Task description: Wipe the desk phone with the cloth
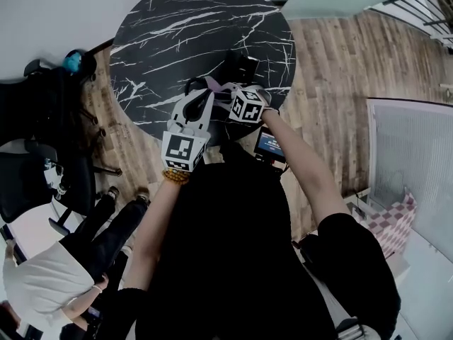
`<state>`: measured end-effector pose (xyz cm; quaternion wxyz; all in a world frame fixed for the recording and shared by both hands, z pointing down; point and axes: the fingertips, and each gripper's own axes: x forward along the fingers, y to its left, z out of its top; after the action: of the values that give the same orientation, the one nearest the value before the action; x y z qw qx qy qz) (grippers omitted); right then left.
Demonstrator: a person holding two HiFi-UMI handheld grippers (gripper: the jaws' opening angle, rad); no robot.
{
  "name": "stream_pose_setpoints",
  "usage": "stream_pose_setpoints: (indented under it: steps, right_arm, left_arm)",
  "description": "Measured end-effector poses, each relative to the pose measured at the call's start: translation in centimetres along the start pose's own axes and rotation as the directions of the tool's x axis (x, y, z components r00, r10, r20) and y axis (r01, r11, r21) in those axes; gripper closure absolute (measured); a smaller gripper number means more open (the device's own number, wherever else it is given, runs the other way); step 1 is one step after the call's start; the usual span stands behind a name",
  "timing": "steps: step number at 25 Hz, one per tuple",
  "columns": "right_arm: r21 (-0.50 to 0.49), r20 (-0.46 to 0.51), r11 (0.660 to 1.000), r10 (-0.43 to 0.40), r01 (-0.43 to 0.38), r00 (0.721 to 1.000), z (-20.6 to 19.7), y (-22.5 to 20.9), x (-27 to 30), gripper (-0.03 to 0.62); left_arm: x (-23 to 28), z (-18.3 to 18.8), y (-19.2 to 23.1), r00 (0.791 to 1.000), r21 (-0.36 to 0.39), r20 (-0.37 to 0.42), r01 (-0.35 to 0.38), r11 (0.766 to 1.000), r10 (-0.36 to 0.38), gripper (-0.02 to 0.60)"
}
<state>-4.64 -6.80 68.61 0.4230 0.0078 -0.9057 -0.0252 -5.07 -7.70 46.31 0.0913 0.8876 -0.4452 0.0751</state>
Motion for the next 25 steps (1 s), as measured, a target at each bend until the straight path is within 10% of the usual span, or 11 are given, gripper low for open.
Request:
stream_pose_setpoints:
  steps: [8, 16, 25]
  right_arm:
    - [0.082, 0.173, 0.981, -0.187, 0.175, 0.967, 2.2, -7.7, -7.2, 0.530]
    - [0.093, 0.146, 0.905, -0.425, 0.415, 0.893, 0.1, -15.0, -12.8, 0.530]
    - [0.135, 0.005, 0.922, -0.368, 0.364, 0.930, -4.9, -13.9, -9.9, 0.530]
  left_arm:
    - [0.2, 0.1, 0.0, 1.000, 0.003, -0.004, 0.002, 1.000, -0.002, 0.565]
    - [0.5, 0.1, -0.4, 1.000, 0.008, -0.005, 0.007, 1.000, -0.007, 0.565]
    - [1.1, 0.2, -0.1, 1.000, 0.004, -0.006, 0.005, 1.000, -0.005, 0.565]
